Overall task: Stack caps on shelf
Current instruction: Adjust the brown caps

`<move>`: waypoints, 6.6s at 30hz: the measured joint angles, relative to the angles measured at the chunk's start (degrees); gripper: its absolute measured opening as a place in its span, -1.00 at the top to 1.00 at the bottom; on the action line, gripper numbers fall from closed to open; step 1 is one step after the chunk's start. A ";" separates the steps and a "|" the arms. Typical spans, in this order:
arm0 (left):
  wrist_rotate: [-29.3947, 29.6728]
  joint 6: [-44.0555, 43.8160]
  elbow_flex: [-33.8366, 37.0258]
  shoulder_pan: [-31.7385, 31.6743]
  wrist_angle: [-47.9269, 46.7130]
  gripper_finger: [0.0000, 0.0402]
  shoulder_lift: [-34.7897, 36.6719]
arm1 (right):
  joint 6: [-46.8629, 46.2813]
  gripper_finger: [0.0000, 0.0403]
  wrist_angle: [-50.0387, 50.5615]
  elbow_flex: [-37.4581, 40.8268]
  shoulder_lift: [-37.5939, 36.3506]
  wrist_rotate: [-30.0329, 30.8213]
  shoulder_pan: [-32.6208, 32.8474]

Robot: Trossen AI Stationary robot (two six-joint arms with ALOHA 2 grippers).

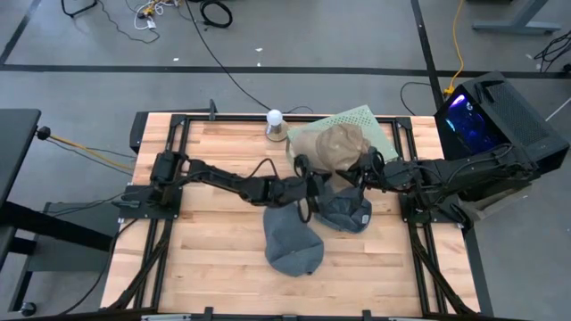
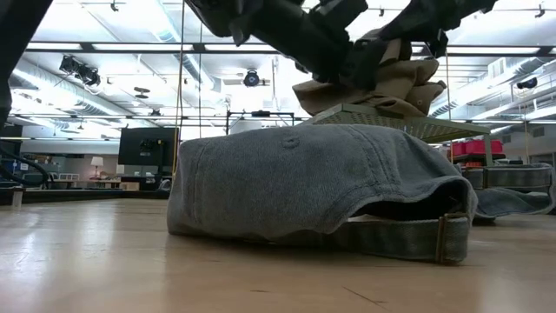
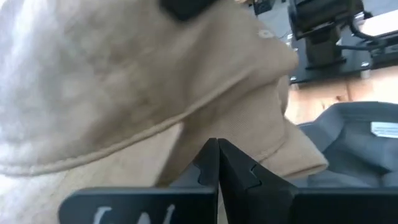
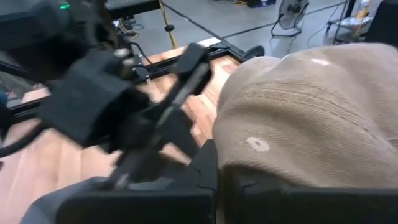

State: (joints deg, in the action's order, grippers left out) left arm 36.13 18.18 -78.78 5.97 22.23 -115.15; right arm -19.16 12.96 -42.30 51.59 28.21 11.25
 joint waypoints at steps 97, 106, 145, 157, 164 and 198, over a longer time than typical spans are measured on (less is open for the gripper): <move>17.13 -4.30 -0.02 5.13 -0.52 0.95 5.44 | 0.13 0.13 25.40 0.01 -10.22 1.44 -0.52; 20.54 -3.38 -0.02 7.74 -1.59 0.95 5.44 | -2.07 0.16 30.25 0.02 -13.17 -1.01 -0.52; -30.90 -11.31 4.14 3.22 -13.69 0.98 17.67 | -3.61 0.88 13.57 0.02 0.21 1.72 15.70; -29.68 -18.31 20.06 -2.59 -1.28 0.98 21.40 | 2.08 0.96 7.06 0.07 9.39 12.09 12.62; -25.48 -22.46 21.20 -6.67 -0.18 0.98 21.42 | 3.73 0.98 3.05 0.00 10.72 6.25 6.39; -25.23 -25.90 21.16 -12.88 0.10 0.98 21.40 | 7.69 0.97 1.85 0.00 8.46 -1.51 -4.20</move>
State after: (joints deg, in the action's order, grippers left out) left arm 10.90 -7.73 -57.63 -6.91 22.34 -93.76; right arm -11.47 14.82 -42.30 60.05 26.70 7.04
